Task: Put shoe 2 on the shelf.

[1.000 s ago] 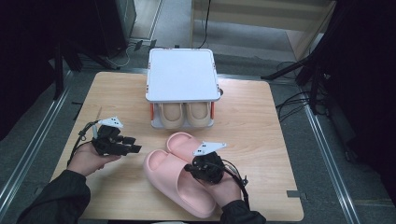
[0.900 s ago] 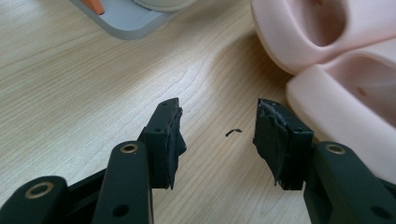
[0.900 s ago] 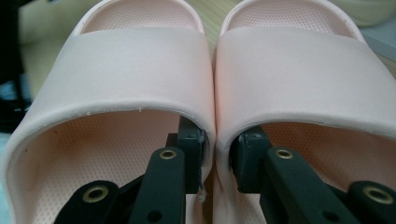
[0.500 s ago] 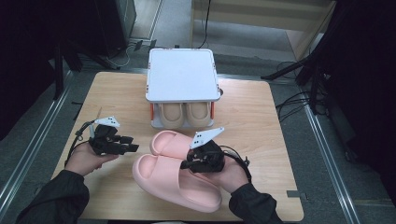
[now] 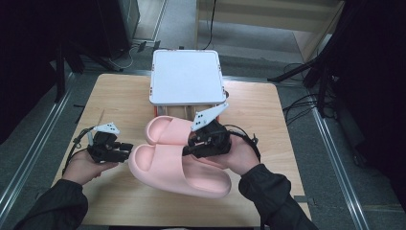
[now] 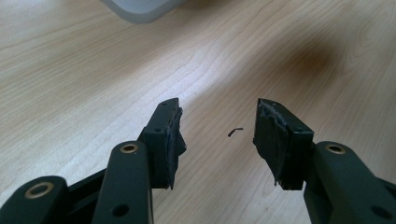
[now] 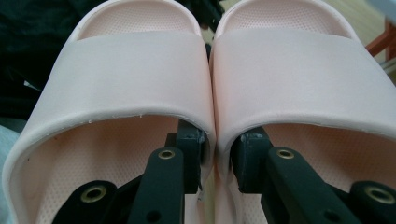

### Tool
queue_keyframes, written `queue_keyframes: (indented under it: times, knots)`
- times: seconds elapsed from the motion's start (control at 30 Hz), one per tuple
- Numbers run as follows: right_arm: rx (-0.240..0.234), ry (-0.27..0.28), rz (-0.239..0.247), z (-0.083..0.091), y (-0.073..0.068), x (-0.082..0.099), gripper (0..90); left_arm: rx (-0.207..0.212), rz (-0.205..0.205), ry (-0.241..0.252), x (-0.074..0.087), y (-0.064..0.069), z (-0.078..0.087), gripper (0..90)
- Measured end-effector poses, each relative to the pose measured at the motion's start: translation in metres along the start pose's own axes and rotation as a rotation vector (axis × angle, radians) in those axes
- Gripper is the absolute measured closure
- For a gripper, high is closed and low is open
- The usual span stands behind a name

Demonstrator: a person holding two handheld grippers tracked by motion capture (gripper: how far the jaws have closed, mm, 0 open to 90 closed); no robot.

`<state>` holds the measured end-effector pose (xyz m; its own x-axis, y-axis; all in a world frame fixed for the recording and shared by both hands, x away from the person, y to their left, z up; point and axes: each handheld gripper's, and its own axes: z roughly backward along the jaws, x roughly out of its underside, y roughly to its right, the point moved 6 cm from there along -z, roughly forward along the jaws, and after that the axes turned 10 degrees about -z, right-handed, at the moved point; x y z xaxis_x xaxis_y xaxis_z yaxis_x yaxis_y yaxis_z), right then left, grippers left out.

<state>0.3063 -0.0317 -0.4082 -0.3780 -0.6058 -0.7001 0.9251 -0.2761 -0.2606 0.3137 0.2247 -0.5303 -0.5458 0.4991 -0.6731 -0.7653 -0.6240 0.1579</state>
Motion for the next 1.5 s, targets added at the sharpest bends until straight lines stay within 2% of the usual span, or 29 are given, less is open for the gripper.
queue_keyframes:
  times: [0.1, 0.17, 0.27, 0.33, 0.43, 0.47, 0.5, 0.53, 0.57, 0.63, 0.67, 0.77, 0.8, 0.87, 0.9, 0.93, 1.0, 1.07, 1.2, 1.23, 1.27, 1.3, 1.37, 1.4, 1.43, 1.47, 1.5]
  knots:
    - [0.008, -0.01, 0.016, 0.007, 0.003, -0.017, 75.7, -0.004, 0.013, 0.007, 0.002, 0.0, 0.002, 50.2]
    - [0.016, -0.007, 0.017, 0.009, 0.005, -0.022, 75.6, -0.006, 0.022, 0.01, 0.004, 0.001, 0.003, 50.1]
    - [0.053, -0.002, 0.009, 0.016, 0.013, -0.036, 75.5, -0.012, 0.023, 0.009, 0.006, 0.002, 0.005, 50.1]
    - [0.087, 0.005, -0.026, 0.021, 0.021, -0.047, 75.6, -0.011, 0.025, 0.01, 0.008, 0.003, 0.006, 50.0]
    - [0.143, 0.008, -0.045, 0.027, 0.033, -0.061, 75.6, -0.014, 0.036, 0.011, 0.01, 0.003, 0.007, 50.0]
    - [0.16, 0.01, -0.061, 0.028, 0.037, -0.066, 75.6, -0.019, 0.032, 0.01, 0.011, 0.002, 0.007, 50.0]
    - [0.198, 0.021, -0.082, 0.032, 0.046, -0.075, 75.6, -0.016, 0.032, 0.012, 0.012, 0.002, 0.008, 50.0]
    - [0.198, 0.021, -0.082, 0.032, 0.046, -0.075, 75.6, -0.016, 0.036, 0.011, 0.012, 0.002, 0.009, 50.0]
    - [0.218, 0.024, -0.099, 0.034, 0.051, -0.08, 75.6, -0.02, 0.037, 0.014, 0.013, 0.002, 0.01, 50.0]
    - [0.283, 0.033, -0.164, 0.038, 0.067, -0.092, 75.6, -0.021, 0.043, 0.015, 0.014, 0.003, 0.011, 50.0]
    - [0.283, 0.033, -0.164, 0.038, 0.067, -0.092, 75.6, -0.021, 0.042, 0.015, 0.015, 0.003, 0.011, 50.0]
    - [0.356, 0.054, -0.237, 0.042, 0.084, -0.104, 75.6, -0.023, 0.046, 0.019, 0.016, 0.004, 0.011, 50.0]
    - [0.356, 0.054, -0.237, 0.042, 0.084, -0.104, 75.6, -0.021, 0.043, 0.019, 0.016, 0.005, 0.011, 50.0]
    - [0.383, 0.062, -0.273, 0.042, 0.094, -0.109, 75.6, -0.019, 0.041, 0.017, 0.016, 0.007, 0.01, 50.1]
    - [0.429, 0.057, -0.306, 0.041, 0.105, -0.113, 75.6, -0.018, 0.039, 0.017, 0.015, 0.007, 0.01, 50.1]
    - [0.429, 0.057, -0.306, 0.041, 0.105, -0.113, 75.6, -0.016, 0.035, 0.015, 0.015, 0.008, 0.01, 50.1]
    - [0.485, 0.051, -0.331, 0.04, 0.116, -0.117, 75.6, -0.013, 0.035, 0.017, 0.015, 0.01, 0.009, 50.0]
    - [0.512, 0.055, -0.358, 0.04, 0.126, -0.123, 75.4, -0.011, 0.031, 0.014, 0.015, 0.011, 0.008, 50.1]
    - [0.533, 0.068, -0.417, 0.038, 0.144, -0.138, 75.6, -0.003, 0.03, 0.014, 0.014, 0.011, 0.007, 50.0]
    - [0.551, 0.074, -0.435, 0.038, 0.149, -0.142, 75.6, 0.0, 0.031, 0.015, 0.014, 0.011, 0.006, 50.0]
    - [0.602, 0.077, -0.446, 0.035, 0.158, -0.149, 75.6, 0.001, 0.031, 0.016, 0.013, 0.011, 0.006, 50.0]
    - [0.602, 0.077, -0.446, 0.035, 0.158, -0.149, 75.6, 0.003, 0.03, 0.014, 0.013, 0.011, 0.005, 50.0]
    - [0.66, 0.09, -0.457, 0.032, 0.168, -0.155, 75.5, 0.01, 0.027, 0.013, 0.012, 0.012, 0.004, 50.0]
    - [0.704, 0.111, -0.479, 0.027, 0.177, -0.16, 75.5, 0.015, 0.026, 0.014, 0.012, 0.012, 0.004, 49.6]
    - [0.704, 0.111, -0.479, 0.027, 0.177, -0.16, 75.5, 0.023, 0.026, 0.015, 0.012, 0.013, 0.003, 49.6]
    - [0.721, 0.133, -0.509, 0.024, 0.181, -0.162, 75.5, 0.024, 0.023, 0.016, 0.012, 0.013, 0.003, 49.6]
    - [0.737, 0.127, -0.525, 0.02, 0.185, -0.163, 75.6, 0.027, 0.021, 0.018, 0.011, 0.013, 0.003, 49.5]
